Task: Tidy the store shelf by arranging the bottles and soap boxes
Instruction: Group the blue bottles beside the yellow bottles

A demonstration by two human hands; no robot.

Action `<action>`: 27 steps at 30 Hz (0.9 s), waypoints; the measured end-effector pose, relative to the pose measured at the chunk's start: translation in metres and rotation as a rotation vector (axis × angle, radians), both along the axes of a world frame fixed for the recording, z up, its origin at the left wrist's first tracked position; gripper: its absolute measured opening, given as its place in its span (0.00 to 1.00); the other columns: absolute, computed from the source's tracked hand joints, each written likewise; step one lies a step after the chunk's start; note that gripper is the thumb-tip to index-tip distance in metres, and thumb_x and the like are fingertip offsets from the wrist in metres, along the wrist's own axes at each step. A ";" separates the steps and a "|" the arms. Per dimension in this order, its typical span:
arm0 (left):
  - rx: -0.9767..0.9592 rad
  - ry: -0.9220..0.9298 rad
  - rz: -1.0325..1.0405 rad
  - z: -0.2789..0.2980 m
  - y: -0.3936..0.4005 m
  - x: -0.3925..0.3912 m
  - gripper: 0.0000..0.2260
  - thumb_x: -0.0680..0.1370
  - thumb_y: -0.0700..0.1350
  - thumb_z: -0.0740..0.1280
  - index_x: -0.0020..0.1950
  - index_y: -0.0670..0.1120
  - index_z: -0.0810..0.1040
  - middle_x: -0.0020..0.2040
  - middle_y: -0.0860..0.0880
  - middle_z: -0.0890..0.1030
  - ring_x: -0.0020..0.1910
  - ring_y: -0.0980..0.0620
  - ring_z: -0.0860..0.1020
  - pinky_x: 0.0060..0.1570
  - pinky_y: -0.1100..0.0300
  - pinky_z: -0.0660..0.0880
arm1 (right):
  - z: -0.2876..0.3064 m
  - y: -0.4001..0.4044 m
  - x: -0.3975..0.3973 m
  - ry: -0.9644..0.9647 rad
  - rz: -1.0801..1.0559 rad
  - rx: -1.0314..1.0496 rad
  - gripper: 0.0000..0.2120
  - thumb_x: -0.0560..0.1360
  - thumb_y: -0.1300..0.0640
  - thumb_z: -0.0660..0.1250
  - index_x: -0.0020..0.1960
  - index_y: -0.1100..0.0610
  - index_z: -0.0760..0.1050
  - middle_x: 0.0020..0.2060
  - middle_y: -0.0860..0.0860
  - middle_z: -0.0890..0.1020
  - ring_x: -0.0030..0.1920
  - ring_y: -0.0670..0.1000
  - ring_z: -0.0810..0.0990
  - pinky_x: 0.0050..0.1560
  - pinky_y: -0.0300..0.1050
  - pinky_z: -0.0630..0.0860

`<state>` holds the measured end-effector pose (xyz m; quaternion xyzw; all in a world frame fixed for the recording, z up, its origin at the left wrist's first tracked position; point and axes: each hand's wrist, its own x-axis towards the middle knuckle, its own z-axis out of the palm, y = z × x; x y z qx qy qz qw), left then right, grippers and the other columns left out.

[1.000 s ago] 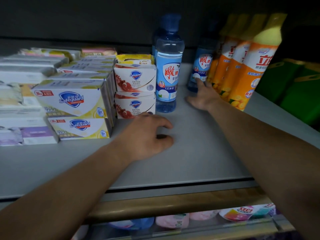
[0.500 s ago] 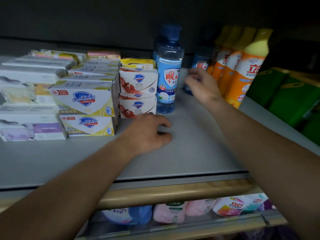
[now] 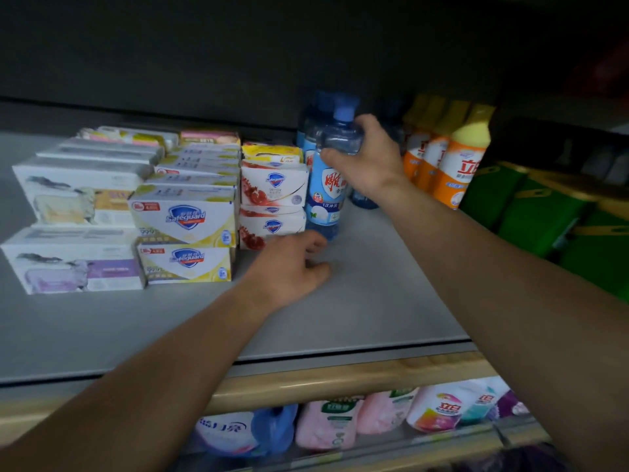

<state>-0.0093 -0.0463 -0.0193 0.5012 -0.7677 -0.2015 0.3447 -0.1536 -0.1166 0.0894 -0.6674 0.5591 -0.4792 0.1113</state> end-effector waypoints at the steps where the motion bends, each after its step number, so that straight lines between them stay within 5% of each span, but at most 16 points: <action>1: -0.022 0.054 0.010 0.001 0.000 -0.001 0.19 0.73 0.46 0.70 0.64 0.49 0.76 0.57 0.51 0.81 0.51 0.56 0.79 0.54 0.65 0.73 | 0.000 0.008 -0.003 0.005 0.000 -0.010 0.28 0.70 0.50 0.77 0.65 0.50 0.69 0.55 0.44 0.79 0.54 0.45 0.79 0.54 0.46 0.81; 6: -0.123 0.255 0.076 0.009 0.005 -0.002 0.27 0.73 0.51 0.72 0.70 0.49 0.69 0.58 0.56 0.76 0.50 0.55 0.79 0.50 0.60 0.76 | 0.008 0.052 -0.012 0.021 0.012 -0.067 0.28 0.67 0.48 0.78 0.64 0.48 0.73 0.55 0.43 0.81 0.53 0.42 0.80 0.53 0.47 0.82; 9: -0.062 0.357 -0.058 0.015 0.013 -0.003 0.25 0.73 0.50 0.73 0.67 0.51 0.69 0.58 0.59 0.78 0.55 0.58 0.79 0.53 0.61 0.77 | 0.016 0.076 -0.013 -0.052 0.025 -0.067 0.22 0.67 0.46 0.78 0.57 0.46 0.74 0.50 0.42 0.83 0.47 0.41 0.83 0.47 0.45 0.83; 13: 0.124 0.496 -0.239 0.024 0.027 -0.004 0.23 0.69 0.54 0.75 0.61 0.57 0.71 0.55 0.58 0.82 0.53 0.61 0.80 0.57 0.55 0.78 | 0.023 0.092 -0.008 -0.128 0.005 -0.035 0.18 0.66 0.37 0.75 0.48 0.45 0.75 0.42 0.43 0.84 0.39 0.40 0.84 0.38 0.45 0.84; 19: 0.381 0.832 -0.451 0.028 0.045 0.002 0.15 0.70 0.46 0.68 0.56 0.46 0.79 0.48 0.45 0.85 0.47 0.45 0.83 0.50 0.48 0.79 | 0.012 0.083 -0.004 -0.352 0.076 0.233 0.20 0.70 0.38 0.71 0.53 0.52 0.75 0.42 0.50 0.86 0.40 0.48 0.86 0.47 0.53 0.84; 22: 0.611 0.935 -0.483 0.029 0.047 0.004 0.17 0.70 0.47 0.68 0.56 0.40 0.78 0.43 0.41 0.83 0.40 0.42 0.82 0.45 0.40 0.79 | 0.001 0.076 -0.002 -0.455 0.079 0.347 0.20 0.71 0.39 0.71 0.53 0.53 0.76 0.37 0.50 0.86 0.37 0.50 0.86 0.40 0.50 0.83; 27: 0.860 0.883 -0.538 0.035 0.050 0.008 0.25 0.67 0.56 0.69 0.55 0.38 0.76 0.39 0.38 0.83 0.36 0.37 0.83 0.34 0.50 0.80 | -0.004 0.069 -0.003 -0.474 -0.037 0.467 0.21 0.69 0.38 0.72 0.50 0.54 0.77 0.34 0.51 0.86 0.33 0.50 0.86 0.30 0.45 0.81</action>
